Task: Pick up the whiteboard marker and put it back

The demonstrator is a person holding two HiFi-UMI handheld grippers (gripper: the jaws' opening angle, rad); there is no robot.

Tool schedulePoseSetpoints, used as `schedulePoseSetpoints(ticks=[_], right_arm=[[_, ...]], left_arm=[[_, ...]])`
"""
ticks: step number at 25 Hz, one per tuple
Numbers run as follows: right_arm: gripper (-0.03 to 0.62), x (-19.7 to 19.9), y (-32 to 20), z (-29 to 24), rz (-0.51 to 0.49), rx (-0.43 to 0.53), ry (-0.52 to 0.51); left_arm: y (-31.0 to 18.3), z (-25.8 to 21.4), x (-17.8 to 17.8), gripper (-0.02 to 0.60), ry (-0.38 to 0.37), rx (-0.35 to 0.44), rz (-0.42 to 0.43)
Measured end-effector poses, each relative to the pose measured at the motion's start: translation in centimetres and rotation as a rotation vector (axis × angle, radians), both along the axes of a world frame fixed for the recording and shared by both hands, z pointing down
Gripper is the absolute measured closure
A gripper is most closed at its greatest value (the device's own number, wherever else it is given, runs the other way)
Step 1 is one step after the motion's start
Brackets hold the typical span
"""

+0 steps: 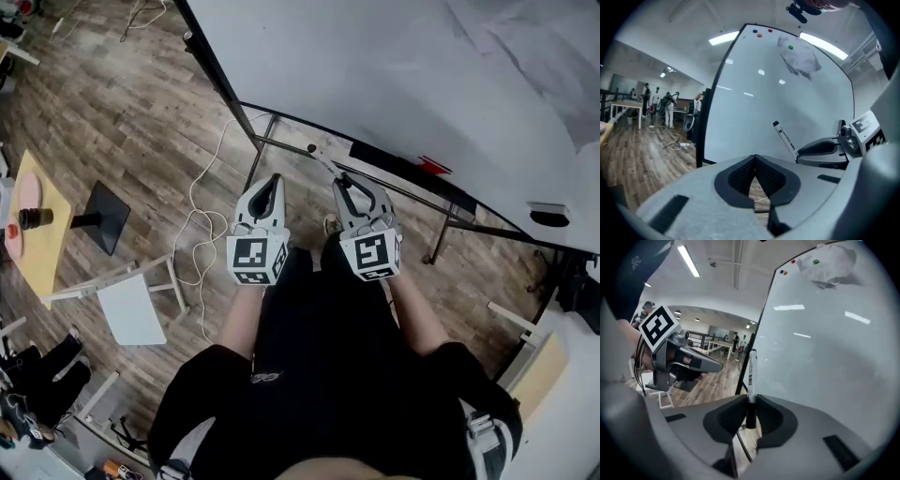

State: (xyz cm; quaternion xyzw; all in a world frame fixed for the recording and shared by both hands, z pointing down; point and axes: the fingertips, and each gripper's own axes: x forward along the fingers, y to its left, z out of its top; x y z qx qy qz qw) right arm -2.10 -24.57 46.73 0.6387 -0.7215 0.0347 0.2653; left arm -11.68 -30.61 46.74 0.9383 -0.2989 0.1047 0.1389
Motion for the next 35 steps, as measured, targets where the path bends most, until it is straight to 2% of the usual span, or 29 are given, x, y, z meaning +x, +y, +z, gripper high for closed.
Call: schedulePoseSetpoints(ticks=[2, 4, 8, 10, 11, 15, 20, 26, 35], right_arm=[[0.542, 1.4, 1.4, 1.1, 0.057, -0.052, 0.028], [0.542, 3.0, 2.8, 2.2, 0.078, -0.107, 0.106], [0.542, 7.2, 4.5, 5.7, 0.016, -0.269, 0.468], [0.542, 9.1, 5.0, 8.0, -0.028, -0.377, 0.592], [0.542, 10.0, 5.1, 8.9, -0.036, -0.421, 0.621], [0.542, 12.9, 4.9, 11.9, -0.029, -0.539, 0.637], [0.542, 15.5, 5.3, 14.7, -0.056, -0.627, 0.654], [0.542, 15.9, 4.5, 16.5, -0.109, -0.674, 0.707], [0.542, 16.1, 4.5, 17.5, -0.107, -0.7, 0.686]], left_arm=[[0.7, 1.2, 1.6, 0.574, 0.002, -0.028, 0.064], [1.5, 2.3, 3.2, 0.574, 0.004, -0.052, 0.114], [2.5, 4.6, 6.6, 0.574, -0.007, -0.099, 0.197], [2.8, 6.0, 7.9, 0.574, -0.037, -0.114, 0.213], [3.0, 6.7, 8.4, 0.574, -0.053, -0.117, 0.217], [3.4, 8.5, 10.3, 0.575, -0.077, -0.148, 0.206], [4.2, 9.0, 11.5, 0.574, -0.096, -0.155, 0.205], [3.8, 9.9, 10.8, 0.574, -0.114, -0.183, 0.174], [3.2, 10.5, 10.4, 0.574, -0.127, -0.199, 0.156]])
